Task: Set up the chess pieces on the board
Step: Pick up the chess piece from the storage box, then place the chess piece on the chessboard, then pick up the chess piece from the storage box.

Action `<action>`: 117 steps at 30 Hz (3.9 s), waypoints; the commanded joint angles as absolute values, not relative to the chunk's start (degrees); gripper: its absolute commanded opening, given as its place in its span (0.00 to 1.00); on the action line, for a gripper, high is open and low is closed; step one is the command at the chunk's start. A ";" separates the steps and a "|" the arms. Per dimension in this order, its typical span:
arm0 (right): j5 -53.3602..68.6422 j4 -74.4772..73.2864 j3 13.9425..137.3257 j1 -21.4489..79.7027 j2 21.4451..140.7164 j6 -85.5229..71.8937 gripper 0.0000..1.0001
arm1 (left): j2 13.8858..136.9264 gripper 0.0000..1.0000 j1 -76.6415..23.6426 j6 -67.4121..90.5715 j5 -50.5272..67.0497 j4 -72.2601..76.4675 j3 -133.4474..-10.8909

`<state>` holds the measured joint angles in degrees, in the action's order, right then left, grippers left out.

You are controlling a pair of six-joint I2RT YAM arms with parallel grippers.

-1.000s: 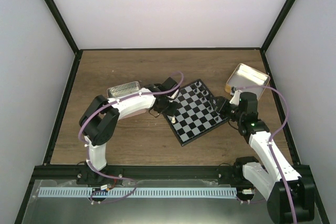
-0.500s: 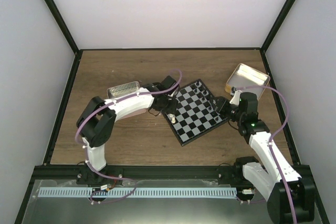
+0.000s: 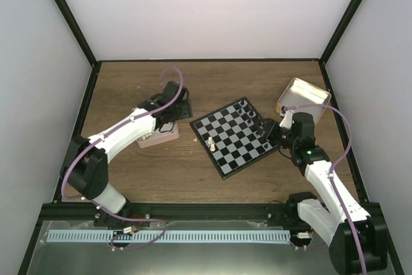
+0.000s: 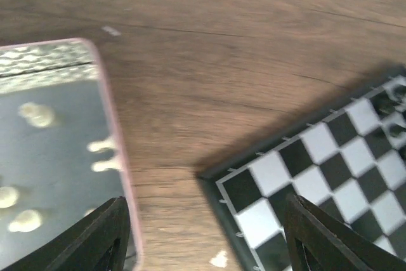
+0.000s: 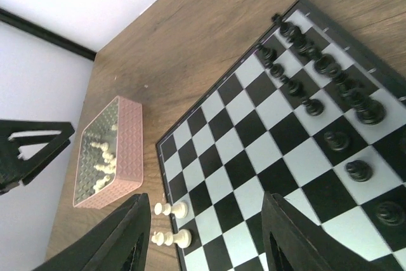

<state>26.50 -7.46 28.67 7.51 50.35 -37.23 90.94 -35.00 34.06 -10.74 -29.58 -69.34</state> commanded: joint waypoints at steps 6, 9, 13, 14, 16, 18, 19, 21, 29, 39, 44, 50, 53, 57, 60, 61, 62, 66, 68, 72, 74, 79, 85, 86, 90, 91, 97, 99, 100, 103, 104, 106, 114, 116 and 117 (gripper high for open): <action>21.41 -5.21 33.82 18.17 56.52 -37.09 0.49 | 86.72 0.69 -26.89 39.26 -14.44 -27.45 -62.44; 19.80 -6.72 36.09 21.16 59.71 -34.91 0.49 | 85.93 0.69 -24.46 39.70 -12.51 -26.29 -60.65; 18.56 -8.64 38.28 23.97 63.37 -32.73 0.48 | 86.64 0.70 -22.42 39.66 -11.26 -24.99 -59.42; 18.28 -8.90 38.58 24.49 64.00 -32.27 0.48 | 87.24 0.69 -22.13 39.71 -11.02 -24.84 -59.42; 17.87 -9.26 38.84 25.23 64.82 -31.95 0.48 | 88.54 0.69 -21.45 38.95 -10.32 -24.51 -59.50; 17.79 -9.39 38.78 25.48 65.10 -31.76 0.48 | 90.09 0.64 -21.16 37.51 -9.98 -24.46 -60.05; 17.84 -9.45 38.63 25.49 65.12 -31.63 0.48 | 90.87 0.59 -21.06 37.05 -10.19 -24.67 -60.37; 17.80 -9.40 38.43 25.47 64.90 -31.39 0.48 | 92.22 0.53 -20.73 36.16 -10.56 -24.55 -60.70; 17.84 -9.76 38.40 25.49 65.50 -30.51 0.47 | 99.23 0.42 -18.90 33.12 -11.10 -24.22 -64.39; 17.60 -10.55 37.96 25.47 64.40 -29.98 0.47 | 109.08 0.33 -17.09 29.92 -12.02 -23.41 -70.92; 17.06 -10.98 37.36 25.49 63.42 -29.65 0.47 | 111.35 0.19 -16.87 29.59 -13.34 -23.77 -72.25; 17.18 -11.02 36.85 25.50 63.58 -29.43 0.48 | 107.38 0.07 -17.65 29.79 -14.01 -23.92 -70.14; 17.36 -10.67 36.66 25.50 63.78 -29.57 0.48 | 104.15 0.07 -18.72 29.51 -14.48 -24.90 -69.22; 17.25 -10.25 36.39 25.49 63.74 -30.03 0.48 | 99.62 0.07 -21.61 29.19 -12.92 -26.55 -68.88; 16.67 -9.82 35.99 25.49 63.46 -30.61 0.48 | 97.35 0.08 -24.95 28.59 -10.66 -26.83 -68.66; 16.54 -9.58 35.73 25.49 63.36 -30.88 0.47 | 97.07 0.08 -26.17 28.52 -9.48 -26.81 -68.70; 16.48 -9.36 35.54 25.49 63.25 -31.08 0.47 | 96.97 0.08 -27.25 28.48 -8.35 -26.81 -68.85; 16.28 -8.84 35.07 25.48 62.97 -31.63 0.48 | 97.89 0.08 -32.49 29.24 -8.28 -25.49 -68.31; 16.19 -9.01 35.29 25.48 63.18 -31.82 0.48 | 99.28 0.08 -34.64 29.38 -8.31 -24.71 -68.31; 16.18 -9.35 35.71 25.52 63.07 -31.77 0.48 | 102.71 0.08 -37.30 29.79 -7.11 -23.73 -69.56; 15.94 -9.49 35.48 25.49 62.94 -31.77 0.48 | 104.38 0.08 -38.05 29.66 -7.20 -23.81 -70.51; 16.06 -9.58 35.18 25.49 62.92 -31.99 0.48 | 108.13 0.09 -38.82 28.48 -6.10 -24.08 -72.31; 15.75 -9.75 35.16 25.49 62.75 -31.92 0.48 | 110.85 0.09 -39.30 27.71 -6.82 -23.42 -73.27; 15.79 -9.82 35.20 25.49 62.70 -31.94 0.48 | 111.12 0.09 -39.34 27.69 -7.08 -23.37 -73.50; 15.65 -10.01 35.10 25.49 62.75 -31.82 0.48 | 112.51 0.09 -39.44 27.43 -8.68 -23.70 -74.21; 15.55 -10.08 35.07 25.49 62.72 -31.82 0.48 | 112.82 0.09 -39.53 27.42 -9.45 -24.10 -74.45; 15.28 -10.46 34.76 25.49 62.24 -31.77 0.48 | 113.32 0.09 -39.49 26.32 -11.66 -26.08 -74.47; 15.27 -10.14 34.50 25.50 62.34 -31.76 0.48 | 113.21 0.11 -39.54 26.15 -11.33 -26.18 -74.45; 15.26 -10.03 34.49 25.49 62.46 -31.73 0.48 | 113.17 0.11 -39.51 26.11 -11.13 -26.21 -74.49; 15.55 -10.02 34.51 25.48 62.78 -31.90 0.48 | 112.90 0.14 -39.51 26.10 -10.07 -26.34 -74.77; 15.61 -9.95 34.47 25.49 62.82 -32.05 0.48 | 112.78 0.16 -39.50 26.03 -9.61 -26.36 -74.91; 15.53 -10.00 34.41 25.49 62.59 -31.99 0.48 | 112.37 0.21 -39.51 25.85 -8.92 -26.68 -75.50; 15.49 -10.21 34.34 25.49 61.81 -32.15 0.48 | 107.59 0.44 -39.30 26.19 -12.58 -27.85 -77.86; 15.56 -10.19 34.35 25.49 61.59 -32.17 0.48 | 105.80 0.44 -39.02 26.81 -17.62 -27.52 -76.83; 15.56 -10.19 34.33 25.49 61.60 -32.17 0.48 | 104.96 0.44 -38.71 27.67 -19.58 -27.58 -76.04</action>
<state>16.23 -10.28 34.44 24.97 62.81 -32.01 110.08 -39.27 26.39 -11.62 -27.53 -76.29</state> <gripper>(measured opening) 0.483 0.439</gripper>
